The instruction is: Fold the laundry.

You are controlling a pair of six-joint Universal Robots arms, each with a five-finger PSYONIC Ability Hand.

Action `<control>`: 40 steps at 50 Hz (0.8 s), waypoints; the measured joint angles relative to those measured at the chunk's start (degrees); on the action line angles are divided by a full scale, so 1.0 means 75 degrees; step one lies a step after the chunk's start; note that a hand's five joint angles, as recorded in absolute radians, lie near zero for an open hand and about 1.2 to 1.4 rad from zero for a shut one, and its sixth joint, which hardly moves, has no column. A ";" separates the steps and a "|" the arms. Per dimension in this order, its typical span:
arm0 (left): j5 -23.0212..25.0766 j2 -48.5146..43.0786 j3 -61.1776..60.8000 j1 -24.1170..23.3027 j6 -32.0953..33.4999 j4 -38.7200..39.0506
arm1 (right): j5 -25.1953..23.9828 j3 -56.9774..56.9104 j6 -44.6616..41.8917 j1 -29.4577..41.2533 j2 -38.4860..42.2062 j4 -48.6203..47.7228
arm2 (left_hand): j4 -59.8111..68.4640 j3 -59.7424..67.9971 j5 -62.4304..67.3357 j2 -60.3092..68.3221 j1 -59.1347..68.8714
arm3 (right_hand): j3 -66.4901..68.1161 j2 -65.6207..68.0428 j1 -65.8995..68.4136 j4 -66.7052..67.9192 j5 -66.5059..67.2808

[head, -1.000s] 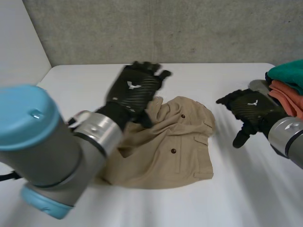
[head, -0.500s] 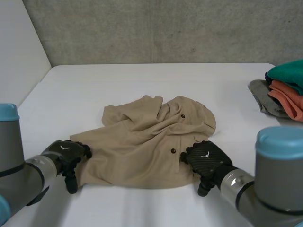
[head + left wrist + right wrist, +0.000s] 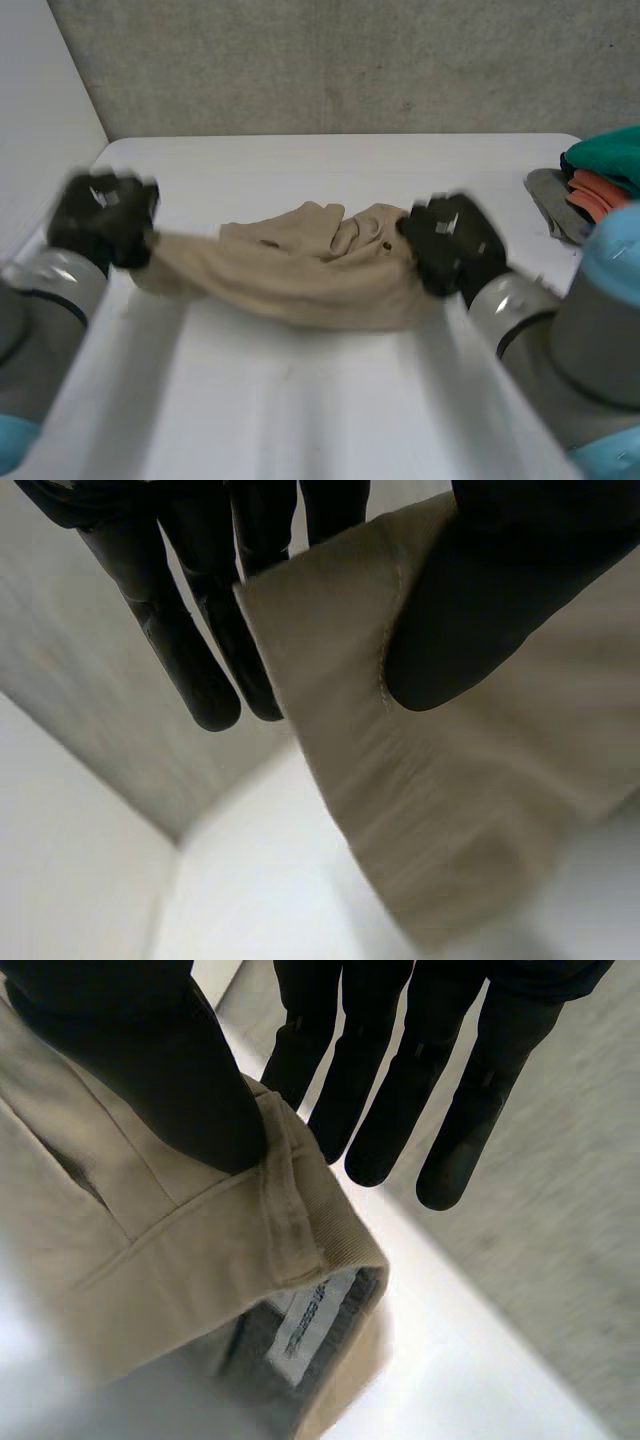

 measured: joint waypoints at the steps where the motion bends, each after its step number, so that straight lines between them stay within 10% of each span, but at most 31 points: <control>1: 0.0071 0.0282 0.0131 -0.0022 -0.0103 -0.0102 | -0.0044 -0.0217 0.0003 -0.0048 -0.0162 0.0214 | 0.0000 0.0001 0.0000 0.0001 0.0000 | 0.0001 0.0018 0.0000 0.0002 0.0009; 17: 0.0364 0.1916 0.3958 -0.0144 -0.1760 -0.1874 | -0.0907 -0.4689 0.1124 -0.1053 -0.0938 0.2340 | 0.0005 0.0068 0.0000 0.0043 0.0001 | 0.0001 0.0029 0.0000 0.0029 0.0052; 32: 0.0685 -0.2959 0.6010 -0.0153 -0.1570 -0.0460 | 0.0485 -0.5891 0.1673 -0.0702 0.2818 -0.0046 | 0.0007 0.0068 0.0000 0.0043 -0.0002 | 0.0001 0.0137 0.0000 0.0038 0.0094; 37: 0.0945 -0.4896 0.7096 -0.0182 -0.1275 0.0129 | 0.1352 -0.6503 0.1115 -0.0448 0.4451 -0.0986 | -0.4481 -0.4326 -0.4226 -0.4426 -0.4959 | -0.5521 -0.5557 -0.5546 -0.5470 -0.5528; 40: 0.0889 -0.5626 0.7677 -0.0177 -0.1156 0.0082 | 0.1761 -0.6814 0.0777 -0.0377 0.4964 -0.1099 | -0.4481 -0.4326 -0.4226 -0.4426 -0.4959 | -0.7217 -0.7113 -0.6804 -0.7242 -0.7149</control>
